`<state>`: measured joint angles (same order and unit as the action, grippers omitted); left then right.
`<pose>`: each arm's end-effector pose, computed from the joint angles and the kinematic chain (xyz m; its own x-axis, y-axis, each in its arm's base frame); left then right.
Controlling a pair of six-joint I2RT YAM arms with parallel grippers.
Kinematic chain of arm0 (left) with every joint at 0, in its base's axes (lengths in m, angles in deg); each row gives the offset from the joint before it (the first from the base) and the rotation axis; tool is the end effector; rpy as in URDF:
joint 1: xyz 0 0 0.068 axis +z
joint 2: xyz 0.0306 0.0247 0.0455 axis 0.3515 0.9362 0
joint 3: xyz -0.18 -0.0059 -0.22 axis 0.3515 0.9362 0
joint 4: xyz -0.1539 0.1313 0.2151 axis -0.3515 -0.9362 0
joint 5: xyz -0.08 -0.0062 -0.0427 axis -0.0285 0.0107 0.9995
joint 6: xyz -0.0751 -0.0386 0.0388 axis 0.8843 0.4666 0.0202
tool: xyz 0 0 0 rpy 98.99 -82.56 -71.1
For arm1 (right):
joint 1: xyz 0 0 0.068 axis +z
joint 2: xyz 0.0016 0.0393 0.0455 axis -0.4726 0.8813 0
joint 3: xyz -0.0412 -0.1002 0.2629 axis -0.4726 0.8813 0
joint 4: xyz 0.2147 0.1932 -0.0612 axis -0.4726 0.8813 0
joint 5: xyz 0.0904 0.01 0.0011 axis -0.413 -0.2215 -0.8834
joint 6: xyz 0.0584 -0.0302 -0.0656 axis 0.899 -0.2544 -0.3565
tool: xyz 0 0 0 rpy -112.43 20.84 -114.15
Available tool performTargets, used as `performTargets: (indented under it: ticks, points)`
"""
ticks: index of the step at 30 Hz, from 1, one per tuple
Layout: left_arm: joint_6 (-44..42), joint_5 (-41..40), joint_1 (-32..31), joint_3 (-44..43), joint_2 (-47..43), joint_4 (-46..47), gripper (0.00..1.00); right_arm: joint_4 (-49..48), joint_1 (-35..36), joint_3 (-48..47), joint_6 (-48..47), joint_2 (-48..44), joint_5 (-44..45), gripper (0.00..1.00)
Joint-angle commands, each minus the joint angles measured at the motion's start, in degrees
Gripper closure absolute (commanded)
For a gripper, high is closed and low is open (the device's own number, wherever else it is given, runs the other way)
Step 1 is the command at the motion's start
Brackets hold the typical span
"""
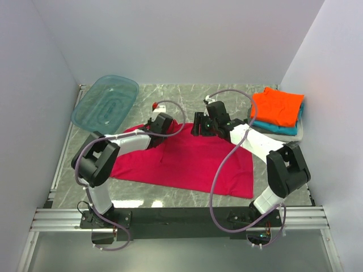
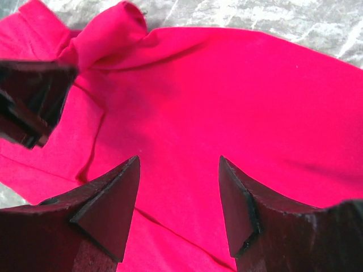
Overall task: Fold and stack the t-shirts
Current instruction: Fold the tshirt
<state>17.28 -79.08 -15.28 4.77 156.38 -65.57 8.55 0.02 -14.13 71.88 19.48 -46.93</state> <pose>0.3792 -0.2214 0.1365 -0.6074 -0.0250 -0.7940 -0.0608 0.9980 0.0151 0.3651 0.2066 0.1974 -0.7548 0.0403 -0.6548 -0.2675 0.8925 0.3632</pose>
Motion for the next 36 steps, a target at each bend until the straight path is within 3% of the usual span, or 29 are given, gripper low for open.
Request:
performTargets:
  ticks: [1, 2, 7, 11, 15, 21, 23, 28, 36]
  points:
    - [3.3, -1.5, 0.0, 2.8, -7.1, -0.6, 0.60, -0.5, -0.4, 1.0, -1.0, -3.7, 2.3, 0.36]
    - [3.9, -0.6, 0.0, 2.4, -8.9, -1.2, 0.51, -0.3, -0.4, 1.2, -1.1, -3.8, 2.6, 0.36]
    - [3.6, 1.9, 1.0, -6.5, -8.9, -4.9, 0.37, -0.3, -0.6, 1.5, -1.3, -4.5, 2.8, 0.36]
    - [4.5, 2.0, 4.3, -14.4, -2.6, -6.5, 0.36, -0.3, -0.6, 2.3, -1.4, -5.3, 2.6, 0.36]
    - [5.9, 9.4, 11.1, -24.1, 5.7, -8.2, 0.35, -0.4, -0.9, 3.5, -1.6, -6.0, 3.1, 0.36]
    - [4.6, 12.7, 13.2, -37.8, 19.6, -16.5, 0.36, -1.4, -1.0, 5.0, -1.6, -6.0, 2.8, 0.36]
    - [5.7, 11.9, 13.5, -38.2, 20.9, -18.1, 0.36, -1.4, -1.1, 5.2, -1.6, -5.6, 2.9, 0.36]
    - [8.6, 10.5, 15.2, -29.6, 17.8, -13.7, 0.34, -2.4, -1.3, 5.7, -1.6, -4.5, 1.6, 0.36]
    - [7.3, 9.2, 17.0, -27.3, 16.9, -12.0, 0.31, -3.2, -1.2, 6.1, -0.9, -3.2, 0.1, 0.36]
